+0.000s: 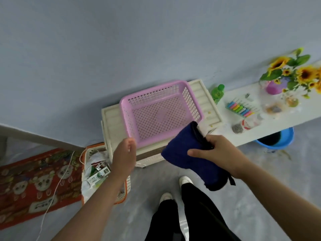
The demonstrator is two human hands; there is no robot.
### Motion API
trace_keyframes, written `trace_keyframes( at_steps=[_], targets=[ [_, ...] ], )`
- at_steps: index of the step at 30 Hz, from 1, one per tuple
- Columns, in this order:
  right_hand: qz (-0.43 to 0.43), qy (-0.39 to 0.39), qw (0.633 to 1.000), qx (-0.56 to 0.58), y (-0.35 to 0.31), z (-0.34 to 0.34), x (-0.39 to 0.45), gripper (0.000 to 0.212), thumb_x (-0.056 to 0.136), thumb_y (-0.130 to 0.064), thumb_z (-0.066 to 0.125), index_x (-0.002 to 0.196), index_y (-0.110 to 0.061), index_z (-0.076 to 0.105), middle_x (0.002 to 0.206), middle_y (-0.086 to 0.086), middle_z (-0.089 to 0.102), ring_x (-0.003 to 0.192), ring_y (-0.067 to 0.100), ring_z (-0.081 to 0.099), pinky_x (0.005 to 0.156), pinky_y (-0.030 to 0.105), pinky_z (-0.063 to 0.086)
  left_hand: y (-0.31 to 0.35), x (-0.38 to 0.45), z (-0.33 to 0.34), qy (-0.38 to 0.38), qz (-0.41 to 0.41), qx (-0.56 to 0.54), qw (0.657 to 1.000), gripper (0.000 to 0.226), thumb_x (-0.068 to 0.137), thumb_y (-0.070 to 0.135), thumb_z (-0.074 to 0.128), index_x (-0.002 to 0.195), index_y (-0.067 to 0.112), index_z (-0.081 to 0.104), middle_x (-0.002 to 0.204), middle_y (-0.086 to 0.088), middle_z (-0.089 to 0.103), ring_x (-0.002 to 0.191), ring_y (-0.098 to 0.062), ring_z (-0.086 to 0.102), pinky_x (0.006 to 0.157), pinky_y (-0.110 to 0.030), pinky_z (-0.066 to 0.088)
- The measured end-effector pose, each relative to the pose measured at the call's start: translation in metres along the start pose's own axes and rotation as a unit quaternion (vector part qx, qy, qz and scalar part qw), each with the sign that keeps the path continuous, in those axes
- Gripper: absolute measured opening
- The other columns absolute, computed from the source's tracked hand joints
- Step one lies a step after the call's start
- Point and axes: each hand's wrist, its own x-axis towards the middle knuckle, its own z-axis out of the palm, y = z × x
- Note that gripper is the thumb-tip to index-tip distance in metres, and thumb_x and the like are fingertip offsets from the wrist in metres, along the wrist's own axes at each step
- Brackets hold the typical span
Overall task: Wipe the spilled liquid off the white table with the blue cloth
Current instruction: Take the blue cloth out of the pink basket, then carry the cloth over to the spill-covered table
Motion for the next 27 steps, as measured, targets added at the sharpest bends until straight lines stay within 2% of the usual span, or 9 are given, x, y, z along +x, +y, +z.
trace_keyframes(
  at_steps=[4, 8, 12, 14, 16, 17, 21, 25, 27],
  targets=[
    [0.089, 0.044, 0.993, 0.058, 0.048, 0.016, -0.049, 0.022, 0.073, -0.03, 0.076, 0.083, -0.013, 0.066, 0.071, 0.001, 0.072, 0.063, 0.011, 0.068, 0.056, 0.022, 0.052, -0.015, -0.045, 0.006, -0.09, 0.024, -0.004, 0.996, 0.021, 0.094, 0.02, 0.045, 0.103, 0.011, 0.061, 0.092, 0.003, 0.059, 0.087, -0.013, 0.053, 0.071, -0.023, 0.034],
    [0.162, 0.055, 0.966, 0.193, 0.089, 0.025, -0.103, 0.028, 0.069, -0.029, 0.078, 0.089, -0.014, 0.067, 0.075, 0.003, 0.074, 0.067, 0.015, 0.07, 0.056, 0.024, 0.053, -0.032, -0.085, 0.012, -0.172, 0.017, 0.009, 0.985, 0.02, 0.094, 0.019, 0.045, 0.084, 0.012, 0.06, 0.075, 0.006, 0.058, 0.076, -0.014, 0.054, 0.058, -0.016, 0.035],
    [0.197, 0.084, 0.94, 0.264, 0.131, 0.038, -0.149, 0.021, 0.081, -0.03, 0.068, 0.096, -0.017, 0.062, 0.083, 0.003, 0.074, 0.076, 0.018, 0.07, 0.064, 0.027, 0.055, -0.043, -0.114, 0.024, -0.247, 0.006, 0.048, 0.968, 0.019, 0.094, 0.018, 0.044, 0.082, 0.013, 0.059, 0.08, -0.003, 0.061, 0.082, -0.023, 0.056, 0.07, -0.03, 0.038],
    [0.213, 0.113, 0.94, 0.241, 0.15, 0.045, -0.168, 0.022, 0.09, -0.033, 0.056, 0.092, -0.011, 0.06, 0.083, 0.008, 0.07, 0.075, 0.02, 0.067, 0.068, 0.025, 0.053, -0.046, -0.128, 0.033, -0.266, 0.019, 0.071, 0.961, 0.018, 0.094, 0.016, 0.045, 0.081, 0.015, 0.058, 0.083, -0.007, 0.062, 0.086, -0.025, 0.059, 0.074, -0.031, 0.039],
    [0.211, 0.14, 0.952, 0.171, 0.168, 0.049, -0.188, 0.024, 0.094, -0.032, 0.049, 0.084, -0.013, 0.056, 0.075, 0.001, 0.063, 0.067, 0.011, 0.059, 0.056, 0.013, 0.043, -0.044, -0.142, 0.043, -0.281, 0.029, 0.102, 0.954, 0.019, 0.094, 0.017, 0.045, 0.078, 0.016, 0.056, 0.084, -0.009, 0.062, 0.086, -0.026, 0.059, 0.072, -0.031, 0.038],
    [0.212, 0.15, 0.956, 0.137, 0.176, 0.05, -0.199, 0.022, 0.095, -0.032, 0.047, 0.085, -0.013, 0.055, 0.075, -0.001, 0.061, 0.067, 0.009, 0.056, 0.054, 0.013, 0.04, -0.042, -0.149, 0.048, -0.289, 0.03, 0.118, 0.95, 0.02, 0.094, 0.018, 0.044, 0.077, 0.015, 0.055, 0.084, -0.01, 0.062, 0.086, -0.027, 0.058, 0.071, -0.032, 0.036],
    [0.24, 0.191, 0.947, 0.095, 0.217, 0.056, -0.247, 0.031, 0.097, -0.032, 0.042, 0.096, -0.003, 0.056, 0.088, 0.015, 0.064, 0.078, 0.029, 0.059, 0.068, 0.034, 0.042, -0.033, -0.171, 0.068, -0.329, 0.08, 0.174, 0.925, 0.025, 0.094, 0.018, 0.043, 0.071, 0.015, 0.052, 0.075, -0.009, 0.057, 0.08, -0.028, 0.055, 0.071, -0.035, 0.037],
    [0.286, 0.223, 0.928, 0.082, 0.251, 0.065, -0.294, 0.025, 0.097, -0.03, 0.044, 0.09, -0.007, 0.052, 0.085, 0.011, 0.062, 0.077, 0.028, 0.057, 0.066, 0.031, 0.038, -0.024, -0.185, 0.082, -0.367, 0.119, 0.199, 0.901, 0.031, 0.094, 0.017, 0.044, 0.064, 0.017, 0.048, 0.066, -0.003, 0.051, 0.07, -0.025, 0.049, 0.067, -0.034, 0.034],
    [0.314, 0.242, 0.912, 0.107, 0.268, 0.074, -0.314, 0.03, 0.096, -0.029, 0.045, 0.095, -0.001, 0.056, 0.089, 0.016, 0.065, 0.083, 0.032, 0.06, 0.07, 0.033, 0.04, -0.017, -0.19, 0.091, -0.395, 0.134, 0.225, 0.881, 0.033, 0.094, 0.019, 0.044, 0.062, 0.019, 0.046, 0.063, 0.0, 0.048, 0.067, -0.022, 0.047, 0.064, -0.034, 0.033]
  ],
)
